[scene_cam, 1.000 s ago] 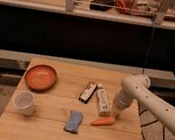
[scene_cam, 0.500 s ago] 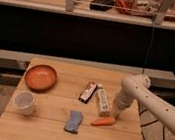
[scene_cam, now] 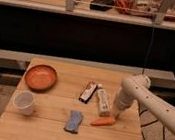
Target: Place the bottle in the ceramic bowl
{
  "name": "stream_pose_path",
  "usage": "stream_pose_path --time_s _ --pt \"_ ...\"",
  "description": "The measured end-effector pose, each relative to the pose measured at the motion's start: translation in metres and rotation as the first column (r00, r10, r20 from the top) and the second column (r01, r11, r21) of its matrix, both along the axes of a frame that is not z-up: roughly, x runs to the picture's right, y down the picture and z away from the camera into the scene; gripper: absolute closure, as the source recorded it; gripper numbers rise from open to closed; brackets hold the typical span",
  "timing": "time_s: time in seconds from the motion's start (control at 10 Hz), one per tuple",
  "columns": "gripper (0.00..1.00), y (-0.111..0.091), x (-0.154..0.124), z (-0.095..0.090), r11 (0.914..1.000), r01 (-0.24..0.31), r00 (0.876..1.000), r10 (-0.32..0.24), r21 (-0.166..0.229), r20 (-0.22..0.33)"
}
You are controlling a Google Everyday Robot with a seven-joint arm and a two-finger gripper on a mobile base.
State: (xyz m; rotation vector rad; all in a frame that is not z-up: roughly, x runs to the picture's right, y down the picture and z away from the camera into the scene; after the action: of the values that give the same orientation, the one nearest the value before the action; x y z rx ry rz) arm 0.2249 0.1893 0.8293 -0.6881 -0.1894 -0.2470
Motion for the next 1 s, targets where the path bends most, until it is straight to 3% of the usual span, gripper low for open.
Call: stream_pose_path --time_s 0.6,1.0 --pt "0.75 0.001 0.000 -0.003 1.0000 0.003 1.000 -0.003 0.002 0.001" --pt "0.33 -0.014 -0.006 -0.003 0.9988 0.032 0.997 -0.034 0.036 0.065"
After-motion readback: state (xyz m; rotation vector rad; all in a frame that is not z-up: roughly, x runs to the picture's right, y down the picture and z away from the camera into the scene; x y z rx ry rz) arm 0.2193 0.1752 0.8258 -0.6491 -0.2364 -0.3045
